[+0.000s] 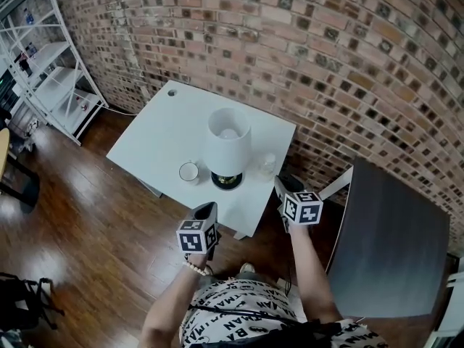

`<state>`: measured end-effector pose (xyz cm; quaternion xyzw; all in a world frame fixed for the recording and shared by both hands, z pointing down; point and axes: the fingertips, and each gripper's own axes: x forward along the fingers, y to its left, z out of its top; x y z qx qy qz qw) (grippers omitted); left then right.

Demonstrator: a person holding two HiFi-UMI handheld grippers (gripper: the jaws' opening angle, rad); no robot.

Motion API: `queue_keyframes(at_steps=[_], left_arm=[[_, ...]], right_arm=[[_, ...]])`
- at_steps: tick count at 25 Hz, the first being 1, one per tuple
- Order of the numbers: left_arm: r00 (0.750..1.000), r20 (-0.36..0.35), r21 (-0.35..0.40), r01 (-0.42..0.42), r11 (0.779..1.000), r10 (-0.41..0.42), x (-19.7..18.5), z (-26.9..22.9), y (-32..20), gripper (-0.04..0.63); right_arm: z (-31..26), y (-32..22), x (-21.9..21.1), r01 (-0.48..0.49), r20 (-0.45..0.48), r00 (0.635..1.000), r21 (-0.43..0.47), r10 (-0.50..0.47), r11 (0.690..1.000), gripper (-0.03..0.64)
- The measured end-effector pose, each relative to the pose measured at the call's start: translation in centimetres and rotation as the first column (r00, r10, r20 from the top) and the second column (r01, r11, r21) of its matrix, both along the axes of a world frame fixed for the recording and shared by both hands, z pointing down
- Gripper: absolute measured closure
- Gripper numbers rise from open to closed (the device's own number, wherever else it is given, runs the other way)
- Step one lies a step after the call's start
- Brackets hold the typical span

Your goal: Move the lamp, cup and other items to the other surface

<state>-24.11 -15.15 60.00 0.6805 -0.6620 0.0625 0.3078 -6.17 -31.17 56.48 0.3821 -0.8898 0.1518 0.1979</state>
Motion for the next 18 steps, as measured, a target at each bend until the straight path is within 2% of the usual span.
queue_keyframes(at_steps=[1,2,5,10,18], left_arm=[[1.000,0.001,0.001,-0.001,1.000,0.001,-0.1,-0.2,0.2,0.592],[1.000,0.006,0.000,-0.002,1.000,0.002,-0.2,-0.4,0.4,0.592],[1.000,0.015,0.003,-0.009,1.000,0.009,-0.3,-1.0,1.1,0.592],[0.998,-0.022,0.022,-0.056,0.998,0.057,1.1,-1.7,2.5,0.593],[0.993,-0.038,0.024,-0.111,0.994,0.112,2.4,-1.2,4.2,0.592]], right_arm=[[0.2,0.9,0.4,-0.011,0.010,1.000,-0.013,0.011,1.000,0.460],[0.4,1.8,0.8,-0.022,0.019,1.000,-0.023,0.022,1.000,0.534],[0.7,4.2,1.6,-0.043,0.045,0.998,-0.037,0.045,0.998,0.615],[1.4,8.5,1.8,-0.048,0.060,0.997,-0.069,0.052,0.997,0.615],[2.8,14.8,-0.4,0.003,0.045,0.999,-0.108,0.002,0.994,0.615]])
